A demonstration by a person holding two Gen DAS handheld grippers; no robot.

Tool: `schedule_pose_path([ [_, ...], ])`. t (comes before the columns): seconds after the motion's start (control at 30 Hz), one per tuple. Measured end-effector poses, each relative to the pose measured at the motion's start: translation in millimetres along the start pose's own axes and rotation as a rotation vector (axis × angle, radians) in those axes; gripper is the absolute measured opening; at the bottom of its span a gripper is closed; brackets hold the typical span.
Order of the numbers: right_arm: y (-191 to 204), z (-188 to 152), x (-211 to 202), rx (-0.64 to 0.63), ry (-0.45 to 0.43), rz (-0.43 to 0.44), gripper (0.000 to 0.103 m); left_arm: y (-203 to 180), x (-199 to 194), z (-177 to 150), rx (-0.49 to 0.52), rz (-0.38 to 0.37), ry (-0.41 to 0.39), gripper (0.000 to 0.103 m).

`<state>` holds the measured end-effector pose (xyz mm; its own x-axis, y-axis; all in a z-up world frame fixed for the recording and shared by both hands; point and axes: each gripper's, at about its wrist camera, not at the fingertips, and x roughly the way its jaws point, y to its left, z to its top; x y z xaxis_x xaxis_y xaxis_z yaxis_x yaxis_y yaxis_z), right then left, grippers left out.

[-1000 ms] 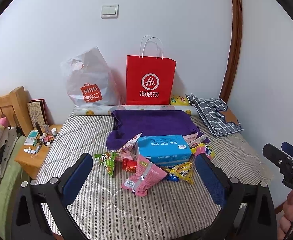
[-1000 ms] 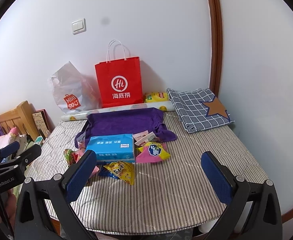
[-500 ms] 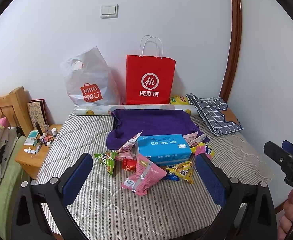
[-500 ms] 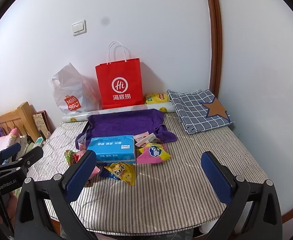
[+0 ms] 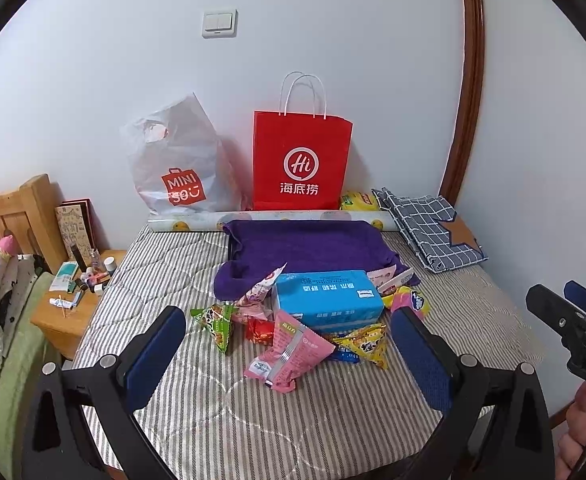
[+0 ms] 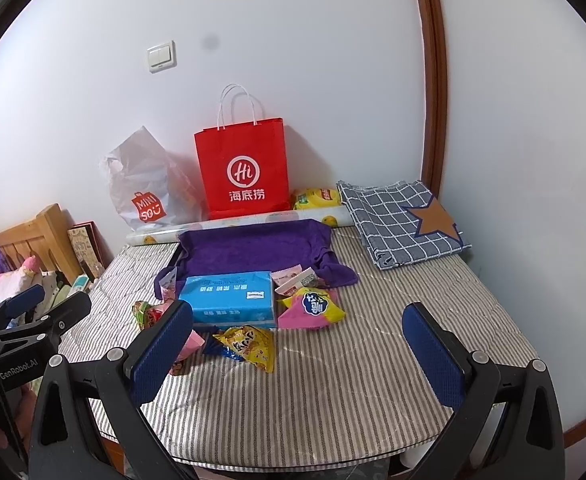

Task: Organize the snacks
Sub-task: 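Grasp the green snack bag with the left tool while the right tool grasps the yellow-pink chip bag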

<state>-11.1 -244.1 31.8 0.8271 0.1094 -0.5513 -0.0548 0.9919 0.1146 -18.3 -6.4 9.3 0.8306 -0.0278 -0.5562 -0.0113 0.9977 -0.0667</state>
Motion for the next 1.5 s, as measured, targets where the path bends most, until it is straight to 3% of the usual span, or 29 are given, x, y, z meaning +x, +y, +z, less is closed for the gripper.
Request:
schedule_pose_path([
  [0.37, -2.3, -3.2, 18.4, -0.015, 0.035, 0.013, 0.103, 5.7, 20.1, -1.4, 0.005, 0.023, 0.035, 0.103],
  [0.57, -15.5, -12.9, 60.5, 0.009, 0.105, -0.046, 0.103, 19.4, 54.9, -11.7, -0.02, 0.039, 0.102, 0.103],
  [0.73, -25.8, -28.1, 97.5, 0.006, 0.165, -0.015, 0.103, 36.0, 86.3, -23.1, -0.015, 0.072, 0.133, 0.103],
  [0.9, -30.5, -36.7, 136.3, -0.002, 0.201, -0.042, 0.102, 52.0, 112.5, -26.9, -0.035, 0.083, 0.152, 0.103],
  [1.07, -28.4, -34.0, 173.1, -0.016, 0.244, 0.012, 0.094, 67.5, 139.9, -26.6, -0.066, 0.062, 0.222, 0.103],
  [1.3, -29.2, -18.2, 217.0, 0.034, 0.28, 0.071, 0.08, 91.6, 159.9, -21.4, -0.111, 0.059, 0.215, 0.103],
  [1.5, -21.4, -15.8, 251.1, -0.019, 0.338, 0.054, 0.07, 106.8, 173.1, -15.8, -0.155, 0.026, 0.211, 0.103],
])
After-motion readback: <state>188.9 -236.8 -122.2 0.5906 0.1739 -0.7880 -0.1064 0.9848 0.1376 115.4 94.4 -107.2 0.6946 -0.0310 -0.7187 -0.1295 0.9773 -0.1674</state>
